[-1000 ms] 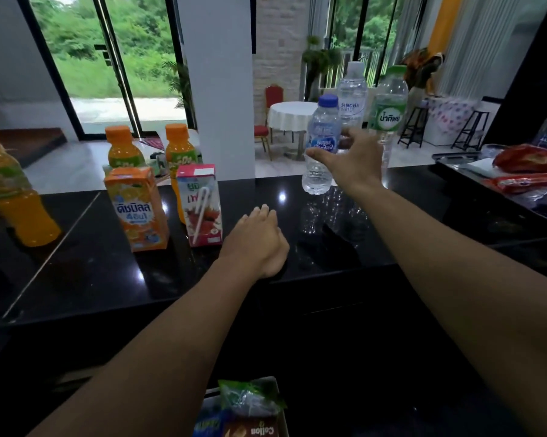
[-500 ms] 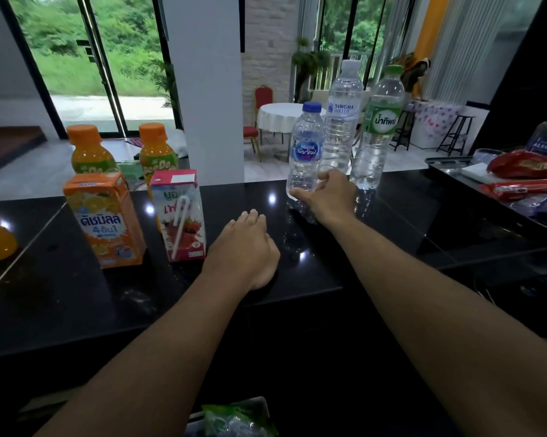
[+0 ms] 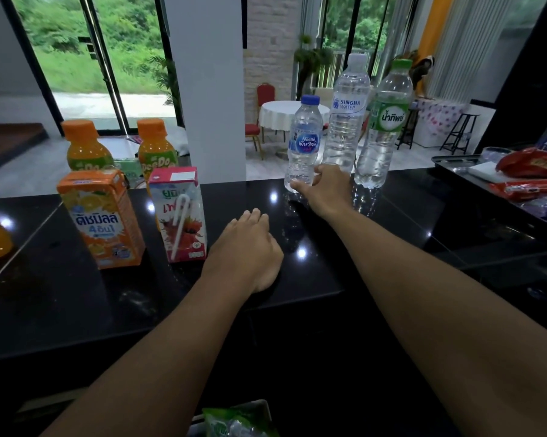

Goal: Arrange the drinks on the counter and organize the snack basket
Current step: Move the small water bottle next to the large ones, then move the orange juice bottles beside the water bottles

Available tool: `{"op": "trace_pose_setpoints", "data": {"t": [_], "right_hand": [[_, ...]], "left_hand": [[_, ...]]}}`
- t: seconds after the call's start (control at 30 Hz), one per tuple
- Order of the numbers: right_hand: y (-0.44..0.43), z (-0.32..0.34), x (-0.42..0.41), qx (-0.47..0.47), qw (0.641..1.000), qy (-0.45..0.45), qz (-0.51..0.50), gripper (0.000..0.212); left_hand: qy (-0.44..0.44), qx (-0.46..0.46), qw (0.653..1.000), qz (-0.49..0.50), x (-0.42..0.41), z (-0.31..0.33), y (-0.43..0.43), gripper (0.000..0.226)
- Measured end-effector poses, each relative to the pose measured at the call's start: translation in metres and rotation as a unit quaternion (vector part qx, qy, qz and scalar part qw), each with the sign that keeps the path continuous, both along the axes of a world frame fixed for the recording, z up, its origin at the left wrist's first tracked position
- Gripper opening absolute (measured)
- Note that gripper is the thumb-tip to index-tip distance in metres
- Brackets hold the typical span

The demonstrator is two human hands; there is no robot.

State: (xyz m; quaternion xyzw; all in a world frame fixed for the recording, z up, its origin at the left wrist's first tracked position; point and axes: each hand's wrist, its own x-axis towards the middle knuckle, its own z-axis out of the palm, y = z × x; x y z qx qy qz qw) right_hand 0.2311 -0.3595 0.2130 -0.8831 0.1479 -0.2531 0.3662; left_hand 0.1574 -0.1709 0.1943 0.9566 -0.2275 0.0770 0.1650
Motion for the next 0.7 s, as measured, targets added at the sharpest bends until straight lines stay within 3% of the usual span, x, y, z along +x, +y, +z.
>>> {"op": "trace_pose_setpoints", "data": {"t": [0.07, 0.13, 0.17, 0.27, 0.5, 0.63, 0.7], "right_hand": [[0.001, 0.001, 0.000, 0.001, 1.000, -0.004, 0.001, 0.062], [0.002, 0.001, -0.001, -0.004, 1.000, -0.011, -0.004, 0.029], [0.002, 0.002, -0.002, 0.001, 1.000, -0.020, -0.007, 0.025], [0.002, 0.003, -0.008, 0.015, 0.999, -0.045, -0.018, 0.053], [0.014, -0.007, -0.057, 0.044, 0.995, -0.088, -0.021, 0.015], [0.021, -0.012, -0.092, 0.177, 0.980, -0.078, 0.050, 0.024], [0.024, -0.013, -0.110, 0.195, 0.976, -0.071, 0.073, 0.029]], "left_hand": [[0.003, 0.000, 1.000, 0.001, 0.000, 0.001, 0.000, 0.054], [0.005, 0.002, 1.000, -0.001, 0.000, 0.000, 0.000, 0.054], [0.005, 0.003, 1.000, -0.002, 0.000, 0.000, 0.000, 0.054], [0.009, 0.004, 1.000, -0.002, 0.001, 0.001, 0.000, 0.054], [0.018, 0.004, 1.000, -0.005, 0.001, 0.002, 0.000, 0.051], [0.045, -0.005, 0.999, 0.011, -0.011, 0.013, 0.003, 0.046], [0.059, -0.019, 0.998, 0.016, -0.027, 0.020, 0.007, 0.048]]}}
